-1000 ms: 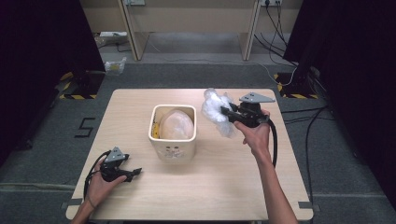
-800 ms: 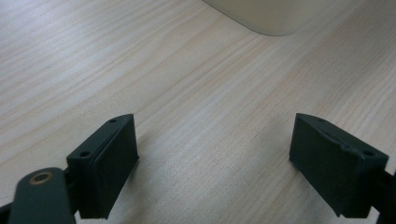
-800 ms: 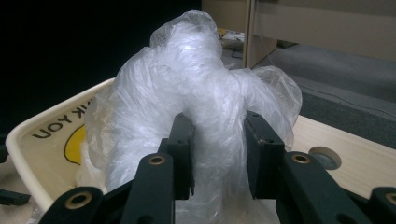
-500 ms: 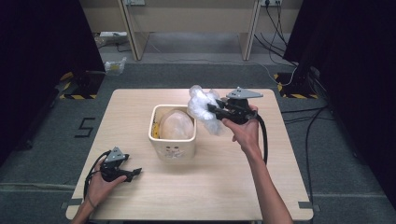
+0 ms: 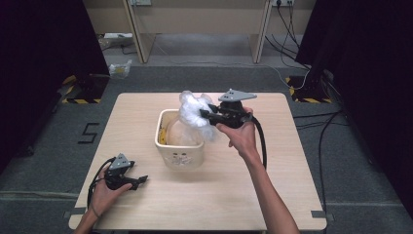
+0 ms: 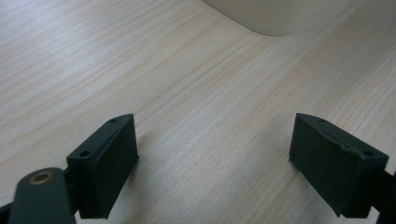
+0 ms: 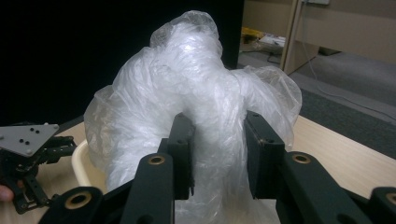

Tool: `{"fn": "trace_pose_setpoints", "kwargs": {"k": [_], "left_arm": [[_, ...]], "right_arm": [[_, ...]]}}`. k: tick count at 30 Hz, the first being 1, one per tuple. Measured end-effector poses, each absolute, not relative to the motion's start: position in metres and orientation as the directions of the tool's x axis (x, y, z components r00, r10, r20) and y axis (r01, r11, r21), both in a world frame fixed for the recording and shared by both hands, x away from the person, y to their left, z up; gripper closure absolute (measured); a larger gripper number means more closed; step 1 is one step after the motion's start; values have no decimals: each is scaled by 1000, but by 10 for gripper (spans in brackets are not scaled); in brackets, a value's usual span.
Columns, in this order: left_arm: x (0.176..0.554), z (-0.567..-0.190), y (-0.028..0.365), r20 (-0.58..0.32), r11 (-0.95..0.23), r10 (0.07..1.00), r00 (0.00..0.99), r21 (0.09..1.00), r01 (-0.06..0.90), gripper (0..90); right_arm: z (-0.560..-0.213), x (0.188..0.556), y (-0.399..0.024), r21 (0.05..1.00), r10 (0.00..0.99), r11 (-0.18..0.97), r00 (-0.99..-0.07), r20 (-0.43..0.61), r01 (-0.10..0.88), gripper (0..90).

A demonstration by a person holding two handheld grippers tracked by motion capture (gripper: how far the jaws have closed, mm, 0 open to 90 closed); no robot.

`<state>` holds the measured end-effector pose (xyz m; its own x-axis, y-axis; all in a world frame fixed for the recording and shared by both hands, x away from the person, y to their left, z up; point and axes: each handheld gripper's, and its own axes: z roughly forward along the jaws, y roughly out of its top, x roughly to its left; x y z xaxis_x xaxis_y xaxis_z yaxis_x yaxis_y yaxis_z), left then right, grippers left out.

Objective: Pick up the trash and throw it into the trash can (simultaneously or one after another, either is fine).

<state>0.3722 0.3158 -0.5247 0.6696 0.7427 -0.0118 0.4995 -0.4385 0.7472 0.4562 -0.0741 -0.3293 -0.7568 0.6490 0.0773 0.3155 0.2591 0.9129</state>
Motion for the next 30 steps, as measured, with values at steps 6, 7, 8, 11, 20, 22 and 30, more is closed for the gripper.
{"fn": "trace_pose_setpoints", "kwargs": {"k": [6,7,8,11,20,22,30], "left_arm": [[372,-525,316,-13,-436,744,669,748,500,142],[372,-525,316,-13,-437,743,669,748,500,142],[372,-525,316,-13,-437,743,669,748,500,142],[372,-525,316,-11,-440,742,670,747,499,143],[372,-525,316,-14,-436,743,669,748,501,143],[372,-525,316,-14,-436,744,668,748,501,143],[372,-525,316,-14,-439,742,670,745,502,143]], "right_arm": [[-331,457,-52,908,613,280,-786,79,311,672],[-332,458,-49,905,609,286,-789,80,313,672],[-333,458,-45,903,602,293,-794,80,313,672],[-336,460,-35,897,590,308,-803,82,318,671],[-354,469,-7,854,547,383,-831,96,351,671],[-359,471,-3,845,545,395,-832,100,360,671],[-377,478,6,803,529,450,-841,112,390,669]]}}
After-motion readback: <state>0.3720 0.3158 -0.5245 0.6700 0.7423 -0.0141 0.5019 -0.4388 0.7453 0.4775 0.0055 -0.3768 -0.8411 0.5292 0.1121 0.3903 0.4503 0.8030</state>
